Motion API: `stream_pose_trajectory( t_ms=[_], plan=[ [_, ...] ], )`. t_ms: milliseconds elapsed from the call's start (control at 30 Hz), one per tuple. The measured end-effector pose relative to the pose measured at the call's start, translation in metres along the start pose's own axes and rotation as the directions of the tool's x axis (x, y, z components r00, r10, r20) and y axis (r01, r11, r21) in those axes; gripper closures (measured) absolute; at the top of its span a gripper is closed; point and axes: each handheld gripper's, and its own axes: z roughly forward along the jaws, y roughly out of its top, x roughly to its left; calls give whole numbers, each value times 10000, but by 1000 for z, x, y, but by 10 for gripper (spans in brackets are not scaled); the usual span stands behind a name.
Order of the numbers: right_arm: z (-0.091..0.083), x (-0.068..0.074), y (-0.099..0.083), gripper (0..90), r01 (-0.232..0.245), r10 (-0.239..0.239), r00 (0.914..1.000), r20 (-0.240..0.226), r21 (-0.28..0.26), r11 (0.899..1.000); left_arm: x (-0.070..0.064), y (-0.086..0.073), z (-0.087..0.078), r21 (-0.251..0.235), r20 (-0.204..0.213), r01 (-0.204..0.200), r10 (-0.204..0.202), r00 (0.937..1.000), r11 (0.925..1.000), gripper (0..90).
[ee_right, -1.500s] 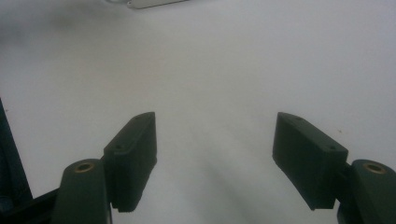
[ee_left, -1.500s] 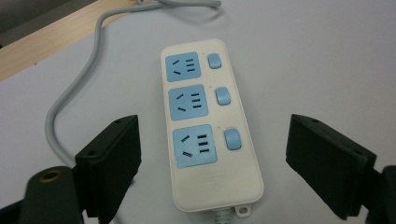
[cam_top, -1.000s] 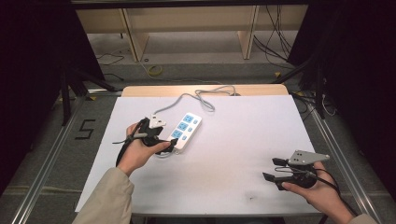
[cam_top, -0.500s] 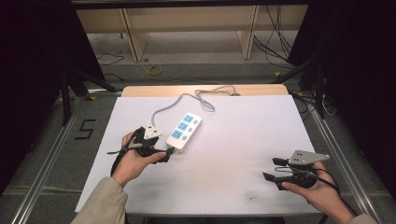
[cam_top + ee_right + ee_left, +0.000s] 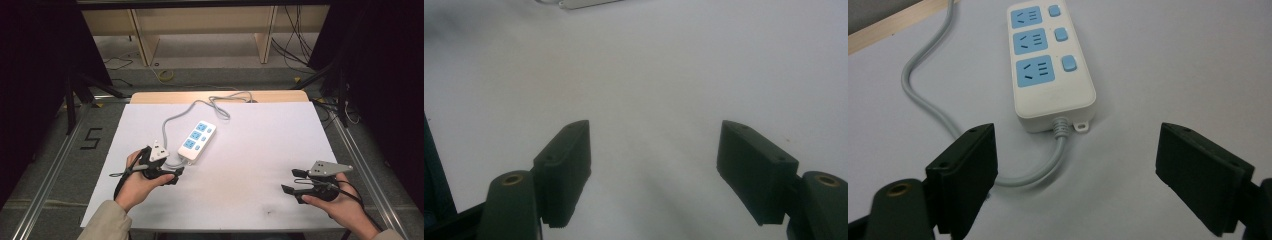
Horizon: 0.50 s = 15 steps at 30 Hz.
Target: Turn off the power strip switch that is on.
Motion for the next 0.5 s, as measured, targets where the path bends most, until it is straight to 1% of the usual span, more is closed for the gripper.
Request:
stream_pose_trajectory(
  t_ms=[100, 167, 333, 433, 500],
  plan=[
    [0, 0, 0, 300, 5, -5, 10000, -13, -4, 10000, -3, -6, -2, -30, -75, 14, -14, 10000, 10000, 167],
    [1, 0, 0, 299, 18, -18, 10000, -6, 11, 10000, -6, -9, -3, -7, -84, -47, 47, 10000, 10000, 167],
    [2, 1, 0, 298, -1, 1, 10000, -41, 37, 10000, -11, -18, -4, 148, -133, -154, 156, 9998, 9998, 166],
    [1, 1, 0, 297, 24, -23, 10000, -41, 24, 10000, -13, -22, -4, 141, -148, -150, 152, 9998, 9998, 166],
    [1, 1, 0, 297, 25, -25, 10000, -48, 26, 10000, -14, -25, -5, 90, -251, -105, 107, 9996, 9999, 166]
  ],
)
